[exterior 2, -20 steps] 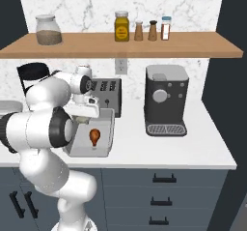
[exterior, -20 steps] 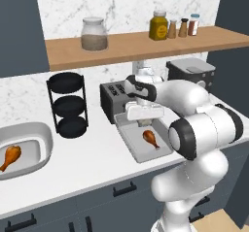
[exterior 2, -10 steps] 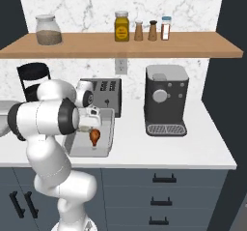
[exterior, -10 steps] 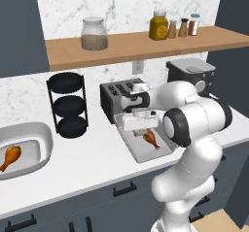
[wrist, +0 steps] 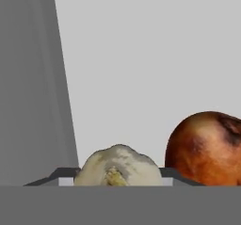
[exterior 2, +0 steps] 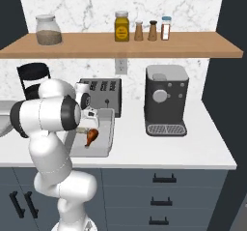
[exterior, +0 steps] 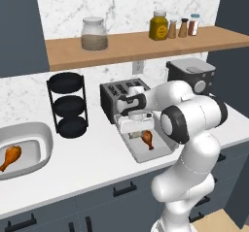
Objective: Place one garlic and one chicken drumstick in each tupperware on the nearby counter, to pack two identical lunches.
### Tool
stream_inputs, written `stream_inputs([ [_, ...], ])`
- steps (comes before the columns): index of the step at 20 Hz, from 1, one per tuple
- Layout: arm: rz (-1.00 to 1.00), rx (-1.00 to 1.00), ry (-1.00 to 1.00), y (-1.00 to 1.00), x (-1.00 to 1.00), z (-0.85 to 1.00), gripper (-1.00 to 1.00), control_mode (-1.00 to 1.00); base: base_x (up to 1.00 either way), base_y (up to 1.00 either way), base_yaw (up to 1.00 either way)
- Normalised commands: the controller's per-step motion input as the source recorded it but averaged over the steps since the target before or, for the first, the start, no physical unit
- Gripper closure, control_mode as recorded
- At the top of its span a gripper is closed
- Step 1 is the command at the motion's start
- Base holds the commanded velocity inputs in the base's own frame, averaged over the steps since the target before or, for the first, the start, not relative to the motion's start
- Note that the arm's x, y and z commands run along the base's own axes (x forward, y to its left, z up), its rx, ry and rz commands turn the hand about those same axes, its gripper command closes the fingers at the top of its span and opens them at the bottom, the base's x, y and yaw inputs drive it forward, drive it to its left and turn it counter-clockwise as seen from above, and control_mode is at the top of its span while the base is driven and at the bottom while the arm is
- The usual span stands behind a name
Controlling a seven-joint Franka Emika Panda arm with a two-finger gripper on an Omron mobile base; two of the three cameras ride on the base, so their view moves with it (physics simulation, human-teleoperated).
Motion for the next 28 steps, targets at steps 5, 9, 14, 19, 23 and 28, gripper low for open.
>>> stream_inputs([
  [5,0.00,0.00,0.00,0.00,0.00,0.00,-1.00,-1.00,0.00,0.00,0.00],
  [9,0.00,0.00,0.00,-0.04,-0.04,0.09,-1.00,-1.00,0.00,0.00,0.00],
  [14,0.00,0.00,0.00,-0.19,-0.25,0.38,-1.00,-1.00,0.00,0.00,0.00],
  [19,0.00,0.00,-0.12,-0.07,-0.95,0.49,-1.00,-1.00,0.00,0.00,0.00],
  [23,0.00,0.00,-0.22,0.01,-1.00,0.44,-1.00,-1.00,0.00,0.00,0.00],
  [28,0.00,0.00,-0.25,0.01,-1.00,0.27,-1.00,-1.00,0.00,0.00,0.00],
])
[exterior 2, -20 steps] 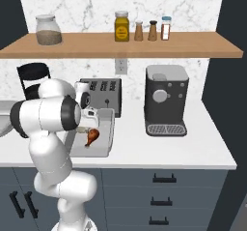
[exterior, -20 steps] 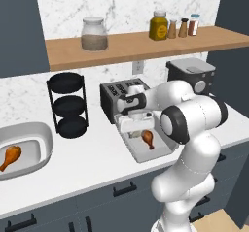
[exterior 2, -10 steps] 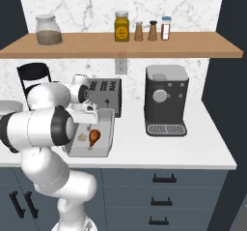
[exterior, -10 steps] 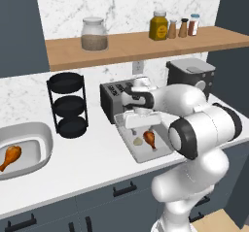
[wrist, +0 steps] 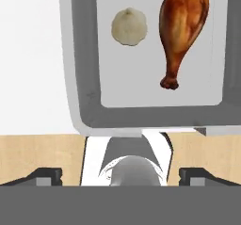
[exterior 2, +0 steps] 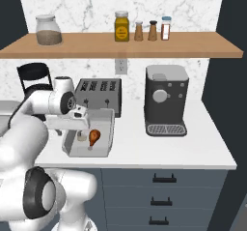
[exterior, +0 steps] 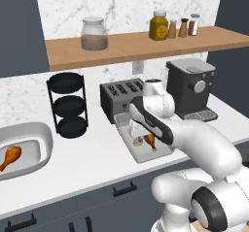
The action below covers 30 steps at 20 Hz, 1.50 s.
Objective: Place one garlic and one chicken drumstick in each tupperware on the nearby counter, to pack two identical lunches.
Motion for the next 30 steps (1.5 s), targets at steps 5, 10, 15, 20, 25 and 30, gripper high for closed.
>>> stream_inputs([
  [5,0.00,0.00,-0.15,-0.11,-0.88,0.80,-1.00,-1.00,0.00,0.00,0.00],
  [10,0.00,0.00,-0.14,-0.32,-0.52,1.00,-1.00,-1.00,0.00,0.00,0.00],
  [15,0.00,0.00,-0.21,-0.15,-0.60,0.58,-1.00,-1.00,0.00,0.00,0.00],
  [20,0.00,0.00,-0.01,0.00,-0.02,0.00,-1.00,-1.00,0.00,0.00,0.00],
  [25,0.00,0.00,0.00,0.00,-0.03,0.00,-1.00,1.00,-0.46,-0.21,-0.11],
  [30,0.00,0.00,0.00,0.00,0.00,0.00,-1.00,1.00,-0.81,-0.74,-0.37],
])
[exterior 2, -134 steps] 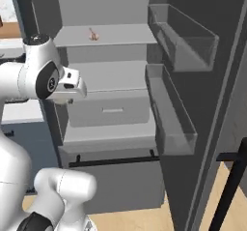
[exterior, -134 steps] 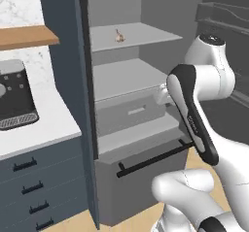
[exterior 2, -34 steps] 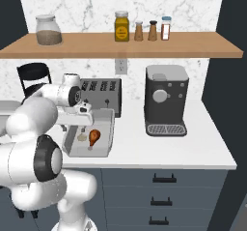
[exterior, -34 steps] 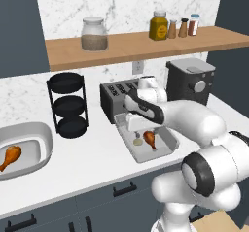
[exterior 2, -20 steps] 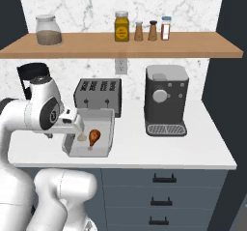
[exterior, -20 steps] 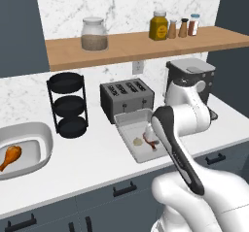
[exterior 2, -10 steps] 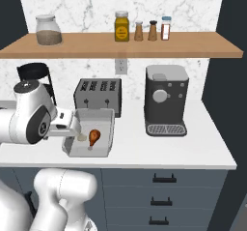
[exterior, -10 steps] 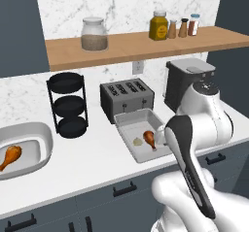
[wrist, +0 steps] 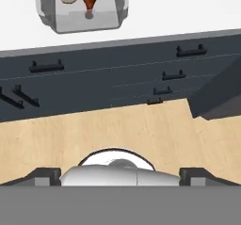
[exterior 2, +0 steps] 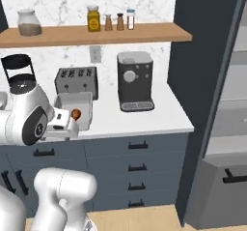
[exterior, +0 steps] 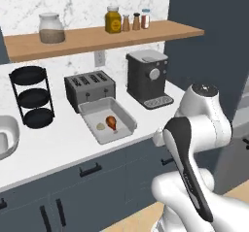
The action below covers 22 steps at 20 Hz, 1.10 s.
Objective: Place one garlic and one chicken drumstick in each tupperware on the nearby counter, to pack two identical lunches.
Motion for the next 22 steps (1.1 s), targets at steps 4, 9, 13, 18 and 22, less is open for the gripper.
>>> stream_inputs([
  [4,0.00,0.00,0.00,0.00,0.00,0.00,-1.00,1.00,-0.30,-0.96,-0.44],
  [9,0.00,0.00,0.00,0.00,0.00,0.00,-1.00,1.00,0.00,-1.00,-0.36],
  [13,0.00,0.00,0.00,0.00,0.00,0.00,-1.00,1.00,0.13,-1.00,-0.13],
  [18,0.00,0.00,0.00,0.00,0.00,0.00,-1.00,1.00,0.42,-0.97,0.01],
  [22,0.00,0.00,0.00,0.00,0.00,0.00,-1.00,1.00,0.57,-0.68,0.12],
])
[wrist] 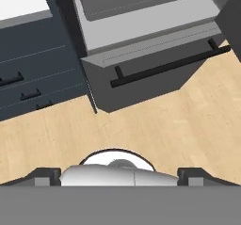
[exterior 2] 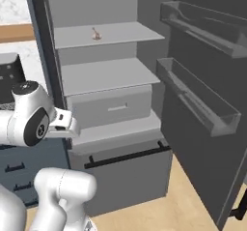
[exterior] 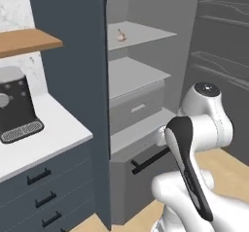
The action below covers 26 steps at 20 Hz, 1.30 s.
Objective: Place one garlic and one chicken drumstick in each tupperware on the nearby counter, to pack two identical lunches.
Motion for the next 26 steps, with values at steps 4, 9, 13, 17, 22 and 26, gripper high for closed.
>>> stream_inputs([
  [4,0.00,0.00,0.00,0.00,0.00,0.00,-1.00,1.00,0.65,-0.52,0.14],
  [9,0.00,0.00,0.00,0.00,0.00,0.00,-1.00,1.00,0.81,-0.48,0.16],
  [13,0.00,0.00,0.00,0.00,0.00,0.00,-1.00,1.00,0.80,0.01,0.25],
  [17,0.00,0.00,0.00,0.00,0.00,0.00,-1.00,1.00,0.40,0.51,0.19],
  [22,0.00,0.00,0.00,0.00,0.00,0.00,-1.00,1.00,0.53,0.03,0.09],
  [26,0.00,0.00,0.00,0.00,0.00,0.00,-1.00,1.00,0.00,0.00,0.00],
])
